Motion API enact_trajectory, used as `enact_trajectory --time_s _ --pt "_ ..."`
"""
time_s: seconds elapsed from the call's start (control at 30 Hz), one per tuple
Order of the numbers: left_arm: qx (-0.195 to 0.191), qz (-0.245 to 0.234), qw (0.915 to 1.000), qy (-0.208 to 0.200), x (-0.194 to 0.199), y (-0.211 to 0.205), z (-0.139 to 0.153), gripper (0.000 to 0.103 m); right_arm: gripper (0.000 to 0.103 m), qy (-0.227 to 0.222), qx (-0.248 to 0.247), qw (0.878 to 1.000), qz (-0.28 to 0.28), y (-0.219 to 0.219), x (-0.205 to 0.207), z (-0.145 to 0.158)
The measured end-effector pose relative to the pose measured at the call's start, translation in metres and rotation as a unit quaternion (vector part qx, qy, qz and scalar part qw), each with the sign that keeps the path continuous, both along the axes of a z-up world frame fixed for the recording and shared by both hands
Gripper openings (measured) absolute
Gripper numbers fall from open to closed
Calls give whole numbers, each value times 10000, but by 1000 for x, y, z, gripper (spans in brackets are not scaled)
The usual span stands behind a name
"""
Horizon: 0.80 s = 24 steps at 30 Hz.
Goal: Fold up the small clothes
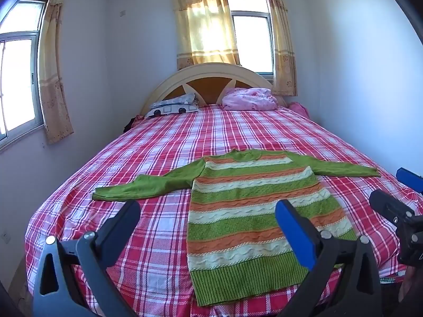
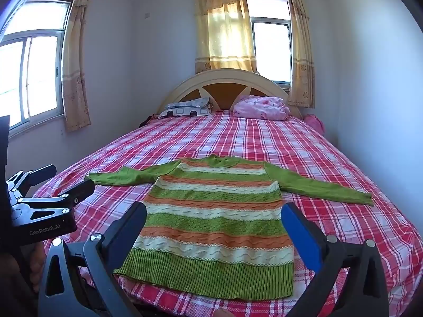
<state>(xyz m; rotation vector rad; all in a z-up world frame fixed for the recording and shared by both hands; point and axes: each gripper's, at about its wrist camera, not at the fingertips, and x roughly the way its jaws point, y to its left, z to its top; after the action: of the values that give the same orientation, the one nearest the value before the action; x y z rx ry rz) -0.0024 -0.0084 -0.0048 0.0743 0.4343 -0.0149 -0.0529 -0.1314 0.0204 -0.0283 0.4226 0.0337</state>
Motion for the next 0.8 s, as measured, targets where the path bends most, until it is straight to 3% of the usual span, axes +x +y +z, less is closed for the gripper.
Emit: enact_trajectory --time_s 0.8 --pt "54 51 9999 111 5 4 -5 103 102 112 39 9999 -51 -6 4 -7"
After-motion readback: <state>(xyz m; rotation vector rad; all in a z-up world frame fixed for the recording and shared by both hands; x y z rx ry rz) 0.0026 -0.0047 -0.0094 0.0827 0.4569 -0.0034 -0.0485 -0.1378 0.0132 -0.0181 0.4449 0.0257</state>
